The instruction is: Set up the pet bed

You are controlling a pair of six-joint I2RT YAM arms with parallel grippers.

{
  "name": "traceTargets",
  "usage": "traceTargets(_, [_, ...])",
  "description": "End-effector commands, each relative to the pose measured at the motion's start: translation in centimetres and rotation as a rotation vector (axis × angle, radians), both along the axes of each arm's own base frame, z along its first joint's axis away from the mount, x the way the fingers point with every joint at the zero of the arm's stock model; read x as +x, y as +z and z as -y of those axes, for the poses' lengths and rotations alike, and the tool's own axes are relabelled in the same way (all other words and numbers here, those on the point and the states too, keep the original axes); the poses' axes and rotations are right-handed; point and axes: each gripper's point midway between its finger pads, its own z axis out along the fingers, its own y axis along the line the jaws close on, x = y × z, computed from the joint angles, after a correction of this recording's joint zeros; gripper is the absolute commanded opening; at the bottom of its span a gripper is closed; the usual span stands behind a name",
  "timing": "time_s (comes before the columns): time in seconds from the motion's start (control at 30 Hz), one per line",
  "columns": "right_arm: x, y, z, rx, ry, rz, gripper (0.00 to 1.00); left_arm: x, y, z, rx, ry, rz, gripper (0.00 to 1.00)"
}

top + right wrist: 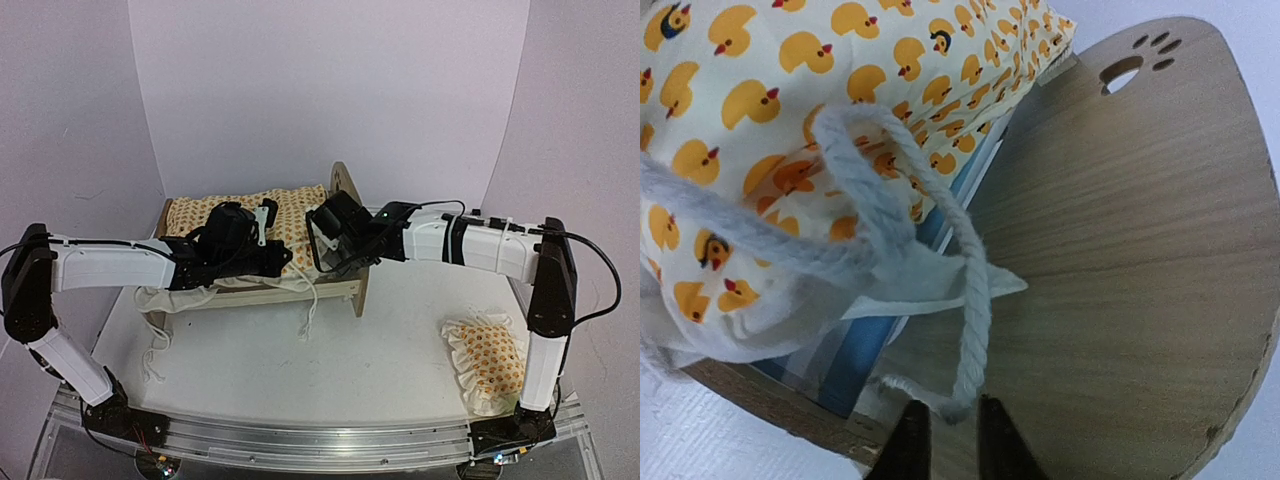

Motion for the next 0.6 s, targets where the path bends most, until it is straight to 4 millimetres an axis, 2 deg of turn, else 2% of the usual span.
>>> traceTargets(0.0, [-0.9, 4.5, 0.8, 0.164, -0.102, 0.008, 0.4, -0.3, 5.0, 1.3, -0.115, -0.072, 0.083, 0.0])
traceTargets(0.17, [-4.1, 7.3, 1.0, 0.371, -0.099, -0.125, 0.66, -1.7, 3.8, 2.8, -0.135, -0.18, 0.023, 0.0])
traceTargets(0.23, [-4.2, 8.0, 1.9, 0.443, -0.115, -0.163, 0.72, -1.8, 3.5, 2.8, -0.132, -0.18, 0.017, 0.0])
traceTargets(0.27, [-4.0, 8.1, 2.6, 0.46, -0.135, -0.164, 0.74, -1.8, 3.5, 2.7, -0.13, -0.177, 0.017, 0.0])
traceTargets(0.33, [-2.0, 7.5, 5.0, 0.477, -0.218, -0.157, 0.76, -1.7, 3.5, 2.6, -0.128, -0.172, 0.022, 0.0])
traceTargets(0.37, [-1.3, 7.0, 5.1, 0.487, -0.232, -0.161, 0.77, -1.7, 3.6, 2.6, -0.127, -0.168, 0.026, 0.0])
traceTargets(0.5, [1.0, 5.8, 2.9, 0.522, -0.214, -0.165, 0.79, -1.3, 3.1, 2.0, -0.099, -0.13, 0.021, 0.05])
traceTargets(0.57, [2.2, 5.4, 2.9, 0.513, -0.254, -0.134, 0.75, -1.3, 2.3, 1.4, -0.079, -0.107, -0.001, 0.07])
